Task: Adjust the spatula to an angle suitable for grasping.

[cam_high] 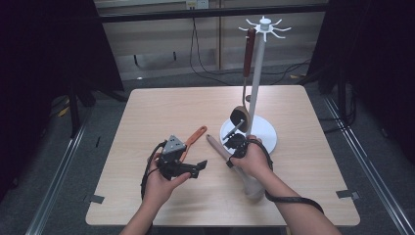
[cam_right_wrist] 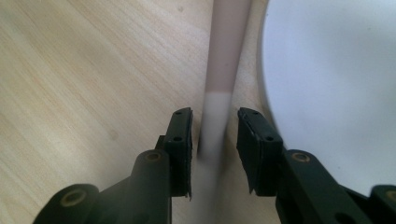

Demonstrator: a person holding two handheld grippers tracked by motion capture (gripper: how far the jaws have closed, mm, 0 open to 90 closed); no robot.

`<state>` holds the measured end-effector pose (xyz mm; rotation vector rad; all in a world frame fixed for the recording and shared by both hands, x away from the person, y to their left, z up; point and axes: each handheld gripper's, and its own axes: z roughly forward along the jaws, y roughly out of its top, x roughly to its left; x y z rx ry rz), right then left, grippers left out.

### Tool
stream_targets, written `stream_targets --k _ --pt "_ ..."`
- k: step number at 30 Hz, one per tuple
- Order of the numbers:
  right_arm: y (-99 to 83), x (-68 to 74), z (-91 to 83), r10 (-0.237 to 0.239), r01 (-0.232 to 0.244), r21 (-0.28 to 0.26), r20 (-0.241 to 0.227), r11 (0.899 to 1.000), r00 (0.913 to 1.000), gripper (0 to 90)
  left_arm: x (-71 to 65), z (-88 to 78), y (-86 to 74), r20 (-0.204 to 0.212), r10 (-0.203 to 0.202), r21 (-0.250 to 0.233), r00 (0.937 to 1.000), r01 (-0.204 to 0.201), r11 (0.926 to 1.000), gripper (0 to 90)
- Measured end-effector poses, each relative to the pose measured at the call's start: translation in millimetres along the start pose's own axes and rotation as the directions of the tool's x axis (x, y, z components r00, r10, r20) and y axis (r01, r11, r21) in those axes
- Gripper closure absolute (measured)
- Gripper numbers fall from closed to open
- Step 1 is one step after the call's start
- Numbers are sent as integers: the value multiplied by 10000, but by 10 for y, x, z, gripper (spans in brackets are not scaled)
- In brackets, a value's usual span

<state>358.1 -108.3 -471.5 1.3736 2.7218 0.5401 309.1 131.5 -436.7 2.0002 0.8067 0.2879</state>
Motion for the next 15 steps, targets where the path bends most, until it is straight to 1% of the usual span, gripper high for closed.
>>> stream_targets --k 2,5,6,7,9,10,11,14,15 --pt "1 5 13 64 -64 104 11 9999 10000 676 0 -1 0 -3 0 -6 10000 0 10000 69" --pt "4 3 16 -72 71 112 83 9999 9999 683 -3 -1 0 -20 12 -15 10000 -12 10000 69" --pt "7 14 19 8 -8 93 69 10000 10000 687 -5 0 -2 -21 10 8 10000 -10 10000 69" --pt "9 17 22 -96 94 109 180 9999 9998 695 -8 4 -3 3 -16 15 10000 16 10000 69" --pt "20 39 22 -122 117 192 293 9997 9995 706 -10 4 -1 -47 20 66 10000 -20 10000 69" --pt "24 41 25 -270 261 231 376 9994 9989 710 -12 7 -1 -23 18 52 10000 -18 10000 69" --pt "31 61 28 -175 164 249 418 9996 9990 715 -11 7 0 -47 54 66 10000 -53 10000 69" --pt "50 58 29 -236 217 395 487 9990 9985 720 -14 14 -4 -10 47 93 10000 -47 9999 69" --pt "55 58 33 -162 142 394 509 9991 9986 722 -15 15 -4 -12 68 121 10000 -68 9999 69"
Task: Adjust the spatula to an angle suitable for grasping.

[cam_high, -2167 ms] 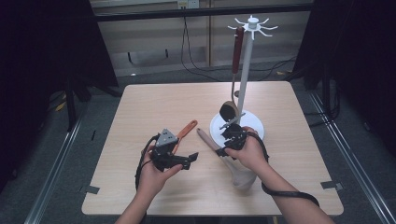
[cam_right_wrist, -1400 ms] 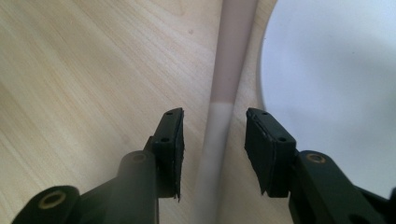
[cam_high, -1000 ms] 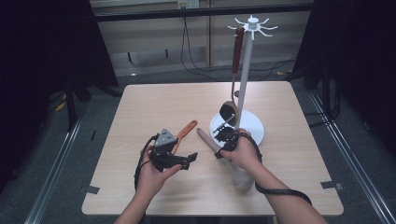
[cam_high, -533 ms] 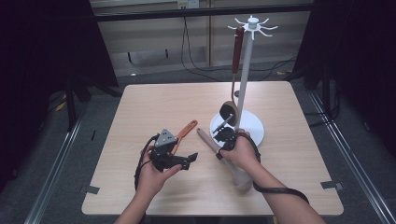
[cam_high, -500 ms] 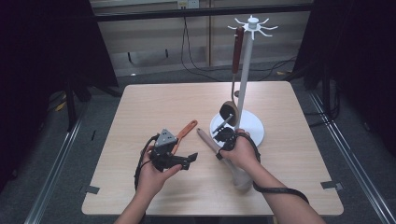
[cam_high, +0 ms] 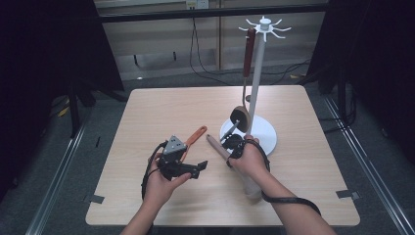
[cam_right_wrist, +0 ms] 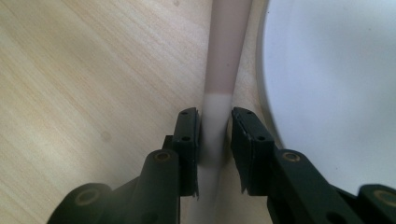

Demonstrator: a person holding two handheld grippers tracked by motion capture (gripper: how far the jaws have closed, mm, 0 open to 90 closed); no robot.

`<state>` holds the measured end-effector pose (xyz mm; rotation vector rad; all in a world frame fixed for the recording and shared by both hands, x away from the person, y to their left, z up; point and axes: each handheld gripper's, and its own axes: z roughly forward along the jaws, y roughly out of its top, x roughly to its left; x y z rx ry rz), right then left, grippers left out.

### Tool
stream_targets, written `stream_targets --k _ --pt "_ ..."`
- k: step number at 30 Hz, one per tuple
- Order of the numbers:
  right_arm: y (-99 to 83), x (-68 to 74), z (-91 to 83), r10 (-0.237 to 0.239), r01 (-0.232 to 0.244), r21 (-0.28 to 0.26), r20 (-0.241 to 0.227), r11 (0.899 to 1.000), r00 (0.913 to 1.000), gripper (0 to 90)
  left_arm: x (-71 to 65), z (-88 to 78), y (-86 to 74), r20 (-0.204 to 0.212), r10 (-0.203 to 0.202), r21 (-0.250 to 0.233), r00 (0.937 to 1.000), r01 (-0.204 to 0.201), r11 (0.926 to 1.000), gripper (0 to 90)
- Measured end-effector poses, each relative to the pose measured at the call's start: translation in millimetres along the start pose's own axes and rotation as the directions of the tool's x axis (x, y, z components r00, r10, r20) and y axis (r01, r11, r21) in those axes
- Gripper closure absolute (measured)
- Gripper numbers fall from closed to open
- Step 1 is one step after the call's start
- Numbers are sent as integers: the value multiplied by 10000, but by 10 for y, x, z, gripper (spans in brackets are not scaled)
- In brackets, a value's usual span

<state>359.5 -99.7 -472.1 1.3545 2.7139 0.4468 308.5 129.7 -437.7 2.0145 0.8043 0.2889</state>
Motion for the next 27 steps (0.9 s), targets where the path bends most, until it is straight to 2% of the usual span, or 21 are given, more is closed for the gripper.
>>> stream_targets --k 5,10,12,20,21,22,23,26,27 --pt "34 16 6 68 -72 246 167 9997 9998 725 5 -3 2 -28 -9 -38 10000 9 10000 69" --pt "88 55 11 -44 2 698 597 9976 9982 737 11 -1 -5 6 -55 -105 10000 55 9999 69" --pt "110 69 8 213 -264 892 574 9957 9981 742 12 -3 -4 12 -83 -116 10000 83 9999 69" --pt "148 68 22 218 -286 1090 631 9936 9978 758 9 -18 7 61 -5 13 10000 5 10000 70" --pt "158 79 14 239 -337 1241 796 9917 9965 760 8 -17 6 103 -34 22 9999 34 10000 69" --pt "162 75 19 245 -326 1254 657 9916 9975 762 9 -16 6 113 -22 26 9999 22 10000 69" --pt "170 76 20 177 -276 1301 771 9911 9969 762 5 -8 3 41 -17 -84 10000 17 10000 70" --pt "185 78 31 416 -497 1391 603 9890 9973 765 2 -2 3 30 1 -95 10000 -1 10000 69" --pt "193 71 32 314 -406 1418 662 9891 9973 765 1 0 2 31 -7 -91 10000 8 10000 69"
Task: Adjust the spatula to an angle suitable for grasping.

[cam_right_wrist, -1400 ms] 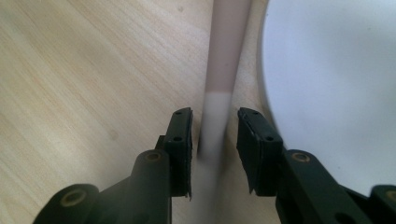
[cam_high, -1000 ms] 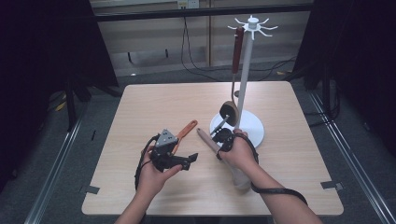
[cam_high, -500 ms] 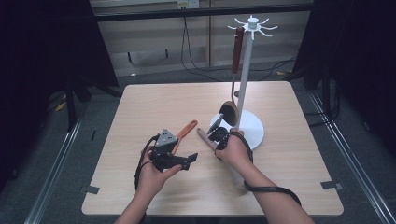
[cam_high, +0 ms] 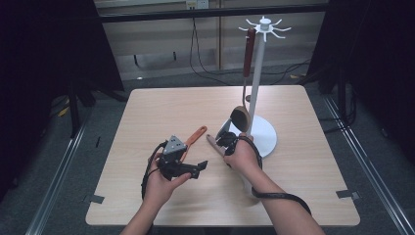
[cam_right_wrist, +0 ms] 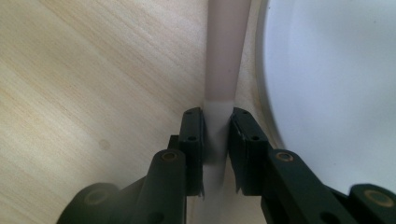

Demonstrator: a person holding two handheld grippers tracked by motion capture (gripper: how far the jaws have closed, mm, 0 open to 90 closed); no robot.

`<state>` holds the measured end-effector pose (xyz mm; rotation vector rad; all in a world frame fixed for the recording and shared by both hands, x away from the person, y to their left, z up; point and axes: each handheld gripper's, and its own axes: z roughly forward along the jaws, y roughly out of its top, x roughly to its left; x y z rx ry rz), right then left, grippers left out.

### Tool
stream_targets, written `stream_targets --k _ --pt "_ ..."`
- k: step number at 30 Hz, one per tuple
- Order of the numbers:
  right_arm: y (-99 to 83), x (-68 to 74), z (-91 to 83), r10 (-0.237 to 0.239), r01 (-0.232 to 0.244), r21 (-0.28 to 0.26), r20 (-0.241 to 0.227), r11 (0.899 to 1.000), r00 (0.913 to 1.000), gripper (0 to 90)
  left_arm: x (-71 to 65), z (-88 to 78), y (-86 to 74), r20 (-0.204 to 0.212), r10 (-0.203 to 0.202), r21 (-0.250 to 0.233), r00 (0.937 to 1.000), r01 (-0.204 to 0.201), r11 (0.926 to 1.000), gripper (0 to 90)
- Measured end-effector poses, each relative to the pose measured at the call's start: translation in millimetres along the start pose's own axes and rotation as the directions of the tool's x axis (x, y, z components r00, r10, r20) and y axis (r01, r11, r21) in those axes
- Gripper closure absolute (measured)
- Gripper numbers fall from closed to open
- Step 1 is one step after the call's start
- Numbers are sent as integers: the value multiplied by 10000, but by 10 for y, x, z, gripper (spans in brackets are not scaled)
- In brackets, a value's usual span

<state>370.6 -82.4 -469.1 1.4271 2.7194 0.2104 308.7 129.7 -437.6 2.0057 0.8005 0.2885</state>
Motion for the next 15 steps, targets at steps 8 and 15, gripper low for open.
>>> stream_targets --k 8,15 --pt "39 6 8 106 -107 222 20 9997 9999 771 -6 -7 3 -25 16 7 10000 -16 10000 69" --pt "51 20 1 364 -360 376 -92 9986 9993 777 -9 -9 6 -58 69 -34 10000 -70 10000 69"
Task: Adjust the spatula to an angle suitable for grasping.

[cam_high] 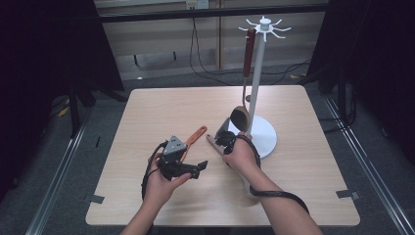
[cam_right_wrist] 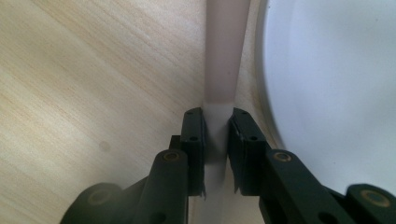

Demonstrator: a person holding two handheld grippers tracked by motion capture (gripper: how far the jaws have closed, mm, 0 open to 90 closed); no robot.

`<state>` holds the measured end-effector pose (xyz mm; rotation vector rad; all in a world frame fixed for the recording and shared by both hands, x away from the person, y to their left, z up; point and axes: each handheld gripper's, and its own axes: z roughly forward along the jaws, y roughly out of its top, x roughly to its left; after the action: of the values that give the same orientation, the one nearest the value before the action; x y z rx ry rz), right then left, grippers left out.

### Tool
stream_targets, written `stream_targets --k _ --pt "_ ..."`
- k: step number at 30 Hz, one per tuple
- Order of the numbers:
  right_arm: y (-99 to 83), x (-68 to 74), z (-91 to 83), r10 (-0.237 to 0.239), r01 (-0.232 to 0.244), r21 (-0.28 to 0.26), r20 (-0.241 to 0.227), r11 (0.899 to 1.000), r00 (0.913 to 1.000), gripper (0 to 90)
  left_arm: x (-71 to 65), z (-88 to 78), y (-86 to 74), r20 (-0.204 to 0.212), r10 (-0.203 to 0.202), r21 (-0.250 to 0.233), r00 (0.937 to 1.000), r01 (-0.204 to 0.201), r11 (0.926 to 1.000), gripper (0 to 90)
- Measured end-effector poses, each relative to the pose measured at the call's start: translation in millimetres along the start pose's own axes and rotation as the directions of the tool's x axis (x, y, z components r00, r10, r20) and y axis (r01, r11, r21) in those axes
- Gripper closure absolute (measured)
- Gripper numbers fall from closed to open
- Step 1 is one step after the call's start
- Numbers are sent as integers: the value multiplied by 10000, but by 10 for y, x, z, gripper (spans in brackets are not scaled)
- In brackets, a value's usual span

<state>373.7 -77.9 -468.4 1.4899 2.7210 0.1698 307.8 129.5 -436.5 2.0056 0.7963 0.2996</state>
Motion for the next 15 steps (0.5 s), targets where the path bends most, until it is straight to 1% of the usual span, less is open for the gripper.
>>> stream_targets --k 1,2,4,5,7,8,9,12,13,14,15 --pt "-1 -7 0 -65 65 -59 51 10000 10000 778 3 -4 2 -2 40 5 10000 -40 10000 70" --pt "-3 -7 -3 -7 7 -41 56 10000 10000 779 4 -6 4 -7 55 -6 10000 -55 10000 70" --pt "-17 -25 3 -67 68 -176 43 9998 10000 782 4 -9 6 -23 22 -35 10000 -22 10000 69" --pt "-22 -25 -1 81 -82 -184 -57 9998 10000 783 6 -9 7 -35 34 -43 10000 -34 10000 70" --pt "-39 -46 0 91 -96 -386 -138 9992 9999 786 7 -7 5 -26 28 -57 10000 -28 10000 70" --pt "-48 -52 -4 236 -246 -399 -240 9989 9994 789 8 -5 5 -21 38 -61 10000 -38 10000 70" --pt "-56 -66 -2 179 -192 -510 -269 9985 9995 789 10 -5 5 -2 46 -33 10000 -46 10000 70" --pt "-70 -66 -6 221 -237 -549 -289 9982 9993 790 12 -2 4 -10 22 -24 10000 -22 10000 70" --pt "-68 -66 -11 161 -178 -501 -339 9986 9993 791 12 -4 5 -7 4 -18 10000 -4 10000 70" --pt "-69 -65 -10 43 -58 -513 -289 9987 9996 791 13 -4 7 -18 14 -11 10000 -14 10000 69" --pt "-69 -57 -11 63 -76 -488 -258 9988 9996 791 18 -10 10 15 34 49 10000 -34 10000 70"
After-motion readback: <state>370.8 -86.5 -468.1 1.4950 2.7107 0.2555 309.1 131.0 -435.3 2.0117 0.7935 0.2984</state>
